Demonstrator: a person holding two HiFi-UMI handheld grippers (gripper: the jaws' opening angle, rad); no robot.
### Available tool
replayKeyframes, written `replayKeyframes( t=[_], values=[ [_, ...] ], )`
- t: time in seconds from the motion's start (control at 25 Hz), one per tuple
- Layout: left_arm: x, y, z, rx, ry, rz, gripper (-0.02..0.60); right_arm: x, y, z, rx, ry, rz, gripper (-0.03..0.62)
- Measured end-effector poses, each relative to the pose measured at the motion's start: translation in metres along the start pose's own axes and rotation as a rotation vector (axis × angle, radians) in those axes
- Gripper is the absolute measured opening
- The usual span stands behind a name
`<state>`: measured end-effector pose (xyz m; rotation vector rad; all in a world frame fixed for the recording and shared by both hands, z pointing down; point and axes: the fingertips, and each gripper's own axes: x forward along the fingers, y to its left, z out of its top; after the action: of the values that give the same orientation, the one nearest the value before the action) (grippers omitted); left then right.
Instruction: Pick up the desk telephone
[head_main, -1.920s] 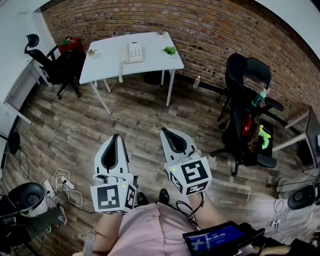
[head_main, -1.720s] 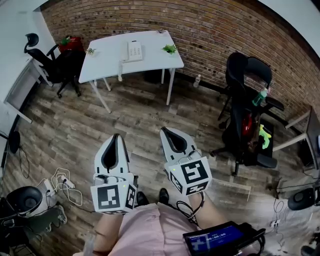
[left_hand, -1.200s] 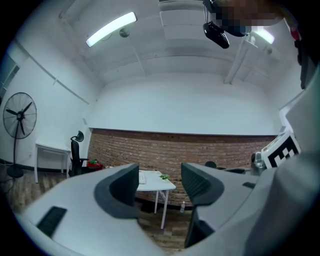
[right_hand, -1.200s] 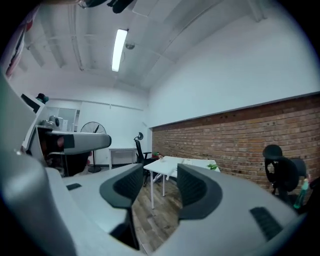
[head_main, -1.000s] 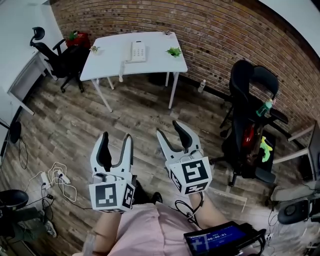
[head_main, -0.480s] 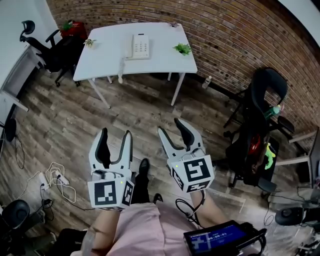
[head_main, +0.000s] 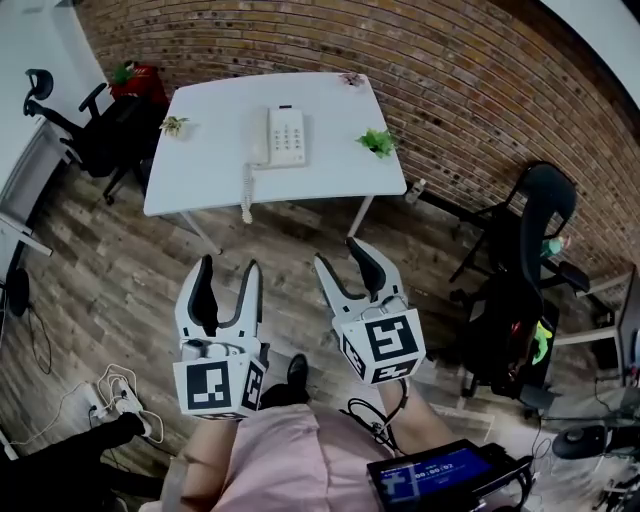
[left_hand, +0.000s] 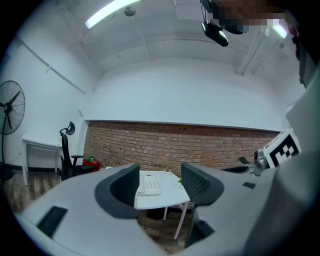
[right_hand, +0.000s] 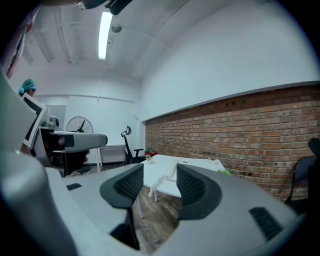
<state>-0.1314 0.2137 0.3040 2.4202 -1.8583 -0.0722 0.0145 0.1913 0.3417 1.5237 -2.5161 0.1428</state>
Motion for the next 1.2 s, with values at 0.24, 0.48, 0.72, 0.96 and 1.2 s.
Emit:
replayKeyframes(
  t=[0.24,0.48,0.72,0.96,1.2],
  values=[
    [0.038,0.017,0.008,0.002,-0.014,-0.025,0.265,0.034,-0.011,0.016,0.0,-0.016,-0.018,0.21],
    [0.06,0.022,0.0,0.002,0.012,-0.045,0.265,0.052,-0.022,0.017,0.011,-0.008,-0.033,0.207],
    [0.085,0.022,-0.014,0.006,0.046,-0.059,0.265,0.07,-0.039,0.01,0.029,0.003,-0.044,0.204],
    [0.129,0.026,-0.028,0.008,0.077,-0.06,0.265,0.105,-0.065,0.005,0.04,0.013,-0.039,0.204],
    [0.191,0.029,-0.042,0.005,0.129,-0.047,0.265,0.157,-0.111,0.005,0.064,0.024,-0.021,0.204]
  ],
)
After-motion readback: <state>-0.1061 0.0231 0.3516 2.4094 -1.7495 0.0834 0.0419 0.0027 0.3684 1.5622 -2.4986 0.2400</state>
